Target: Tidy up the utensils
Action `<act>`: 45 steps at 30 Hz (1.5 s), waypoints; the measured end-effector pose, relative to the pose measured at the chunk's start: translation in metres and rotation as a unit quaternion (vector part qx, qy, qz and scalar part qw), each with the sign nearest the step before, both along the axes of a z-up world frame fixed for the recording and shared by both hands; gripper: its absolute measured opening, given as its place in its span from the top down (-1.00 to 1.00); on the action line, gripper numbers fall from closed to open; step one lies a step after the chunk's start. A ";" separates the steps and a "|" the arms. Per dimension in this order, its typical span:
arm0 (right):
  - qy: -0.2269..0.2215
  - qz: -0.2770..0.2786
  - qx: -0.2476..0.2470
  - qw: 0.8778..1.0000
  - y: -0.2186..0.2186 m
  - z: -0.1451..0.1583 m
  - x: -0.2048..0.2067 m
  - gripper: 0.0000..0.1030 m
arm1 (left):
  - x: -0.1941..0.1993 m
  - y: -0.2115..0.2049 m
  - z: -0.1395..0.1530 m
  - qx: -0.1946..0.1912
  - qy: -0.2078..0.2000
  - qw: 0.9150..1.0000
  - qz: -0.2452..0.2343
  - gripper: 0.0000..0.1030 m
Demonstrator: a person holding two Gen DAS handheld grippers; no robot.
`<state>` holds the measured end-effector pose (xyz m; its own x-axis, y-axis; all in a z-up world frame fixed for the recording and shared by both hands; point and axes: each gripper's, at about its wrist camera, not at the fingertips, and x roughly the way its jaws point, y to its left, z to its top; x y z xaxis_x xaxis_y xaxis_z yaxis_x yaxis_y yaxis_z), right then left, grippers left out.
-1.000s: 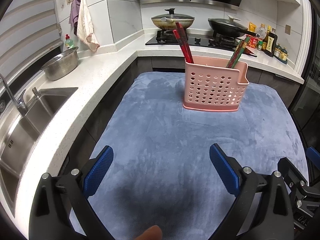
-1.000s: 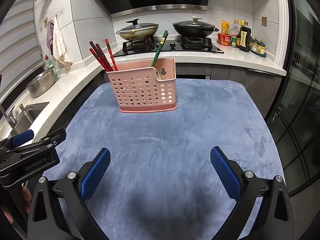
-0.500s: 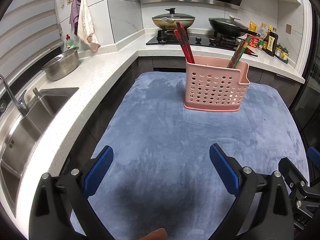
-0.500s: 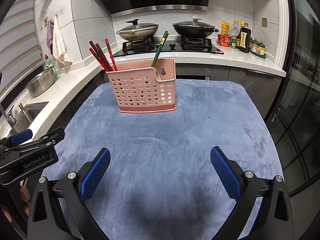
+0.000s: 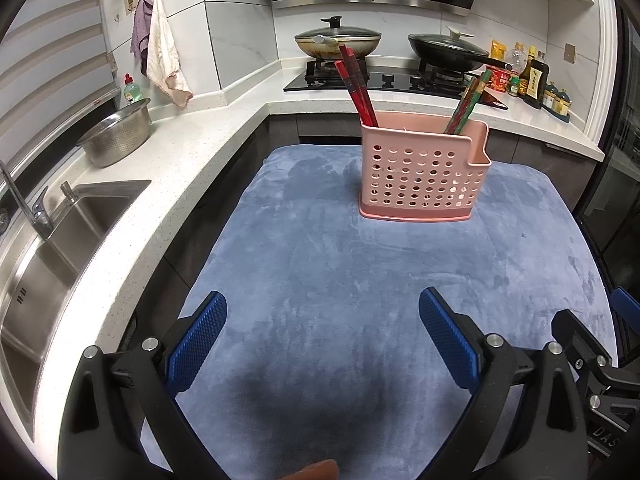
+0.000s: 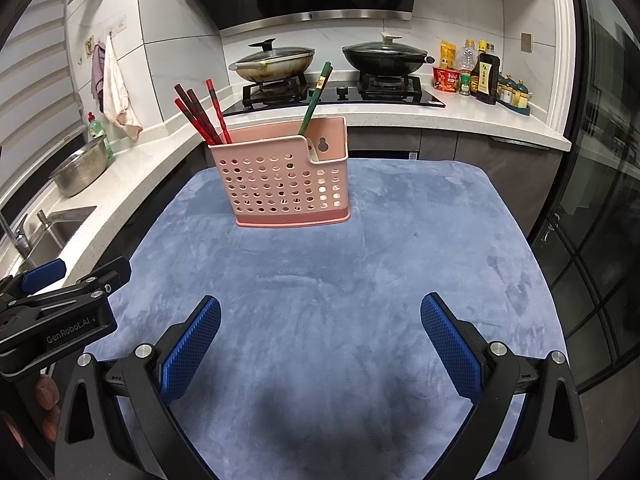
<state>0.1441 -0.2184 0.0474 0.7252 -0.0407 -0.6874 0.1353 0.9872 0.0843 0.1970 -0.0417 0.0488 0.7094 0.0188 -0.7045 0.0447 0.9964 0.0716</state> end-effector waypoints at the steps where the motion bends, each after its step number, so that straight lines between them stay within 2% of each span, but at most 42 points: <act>1: 0.000 0.000 0.000 1.000 0.000 0.000 0.000 -0.87 | 0.000 0.000 0.000 0.000 0.000 1.000 0.000 -0.80; 45: 0.003 -0.006 0.000 1.000 -0.005 -0.003 0.001 -0.87 | 0.003 0.000 0.000 0.000 -0.002 1.000 0.005 -0.79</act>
